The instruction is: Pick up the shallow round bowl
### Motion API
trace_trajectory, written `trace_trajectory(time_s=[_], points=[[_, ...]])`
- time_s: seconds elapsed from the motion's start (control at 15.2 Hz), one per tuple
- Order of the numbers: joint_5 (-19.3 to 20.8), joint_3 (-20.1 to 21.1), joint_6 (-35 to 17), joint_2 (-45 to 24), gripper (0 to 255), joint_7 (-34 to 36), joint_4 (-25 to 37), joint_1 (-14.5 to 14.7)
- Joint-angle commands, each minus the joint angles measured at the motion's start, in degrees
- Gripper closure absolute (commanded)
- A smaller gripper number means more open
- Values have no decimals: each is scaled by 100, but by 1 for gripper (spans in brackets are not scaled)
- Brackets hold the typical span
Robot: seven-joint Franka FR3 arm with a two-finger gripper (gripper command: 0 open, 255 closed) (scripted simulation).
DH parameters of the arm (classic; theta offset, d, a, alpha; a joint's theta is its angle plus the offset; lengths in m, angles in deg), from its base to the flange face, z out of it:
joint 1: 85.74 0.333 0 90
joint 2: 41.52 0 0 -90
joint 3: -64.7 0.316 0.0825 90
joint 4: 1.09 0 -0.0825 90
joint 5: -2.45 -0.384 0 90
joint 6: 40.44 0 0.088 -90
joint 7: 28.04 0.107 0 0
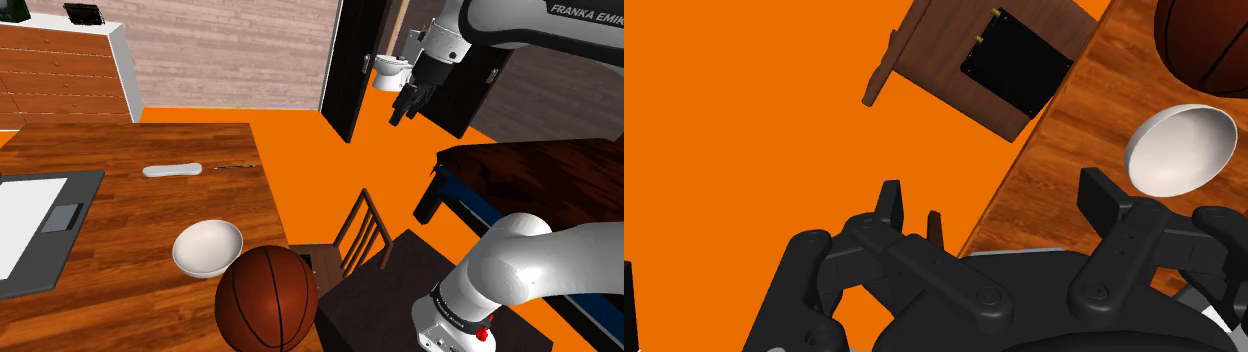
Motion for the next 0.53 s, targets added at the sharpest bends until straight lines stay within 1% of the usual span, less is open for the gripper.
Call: trace_trajectory(time_s=[0.0, 0.46], points=[[0, 0, 0, 0, 0, 0, 0, 0], [-323, 563, -990, -516, 0, 710, -558, 195]])
